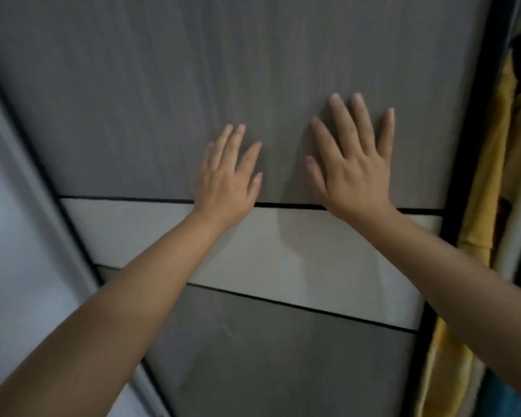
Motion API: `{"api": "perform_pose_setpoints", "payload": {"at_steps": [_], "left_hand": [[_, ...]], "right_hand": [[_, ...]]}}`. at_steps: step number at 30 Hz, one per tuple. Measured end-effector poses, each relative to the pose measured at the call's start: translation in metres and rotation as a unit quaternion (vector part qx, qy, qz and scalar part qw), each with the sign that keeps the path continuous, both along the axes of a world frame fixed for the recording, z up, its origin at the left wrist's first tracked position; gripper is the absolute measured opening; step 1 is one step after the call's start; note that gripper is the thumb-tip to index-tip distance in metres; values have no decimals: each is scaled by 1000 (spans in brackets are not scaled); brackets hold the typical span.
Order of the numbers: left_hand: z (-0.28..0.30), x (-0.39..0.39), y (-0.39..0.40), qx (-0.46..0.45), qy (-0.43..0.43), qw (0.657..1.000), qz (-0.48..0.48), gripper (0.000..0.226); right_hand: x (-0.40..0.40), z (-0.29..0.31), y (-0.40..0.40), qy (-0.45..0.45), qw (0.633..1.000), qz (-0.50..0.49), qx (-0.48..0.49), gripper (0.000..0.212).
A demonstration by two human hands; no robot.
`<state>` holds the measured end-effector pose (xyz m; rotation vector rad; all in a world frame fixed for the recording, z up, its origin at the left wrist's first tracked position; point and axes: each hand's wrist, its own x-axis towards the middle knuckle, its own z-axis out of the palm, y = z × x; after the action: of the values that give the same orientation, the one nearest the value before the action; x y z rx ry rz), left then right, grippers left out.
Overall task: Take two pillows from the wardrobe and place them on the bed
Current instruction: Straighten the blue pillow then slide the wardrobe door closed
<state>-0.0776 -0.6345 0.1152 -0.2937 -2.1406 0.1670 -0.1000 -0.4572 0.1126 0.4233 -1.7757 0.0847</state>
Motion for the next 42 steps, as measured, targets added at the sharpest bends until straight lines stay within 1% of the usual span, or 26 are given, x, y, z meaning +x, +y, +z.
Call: {"api": "perform_pose_setpoints", "payload": {"at_steps": [2,5,8,12,16,20,24,27,32,37,42], "left_hand": [[-1,-23,-9,-74,18,996,-54,51],[-3,-46,-18,-130,58,984,-107,58],[-5,-61,-25,-146,95,974,-148,59],[-6,-67,-25,-143,124,964,-184,58],[-9,-73,-24,-141,165,958,-189,59],[-12,-78,-20,-145,209,948,-192,60],[-14,-77,-16,-146,213,946,-194,61],[-14,-77,-14,-148,221,944,-197,62],[-15,-77,-7,-146,222,941,-211,62],[-14,-76,6,-124,234,940,-215,63],[-17,-74,39,-103,242,936,-234,61]], "right_hand": [[-9,-9,-5,40,998,-57,-7,43],[-14,-19,-13,64,987,-140,-40,47],[-15,-25,-22,54,976,-196,-84,51],[-16,-25,-23,52,969,-225,-87,54],[-21,-25,-20,69,970,-217,-86,52],[-24,-26,-16,58,974,-185,-115,49],[-24,-28,-14,63,979,-146,-126,46],[-21,-29,-13,68,980,-136,-127,45],[-20,-29,-9,53,978,-166,-117,48],[-17,-28,6,52,979,-157,-122,47],[-12,-26,34,40,977,-151,-146,44]]}}
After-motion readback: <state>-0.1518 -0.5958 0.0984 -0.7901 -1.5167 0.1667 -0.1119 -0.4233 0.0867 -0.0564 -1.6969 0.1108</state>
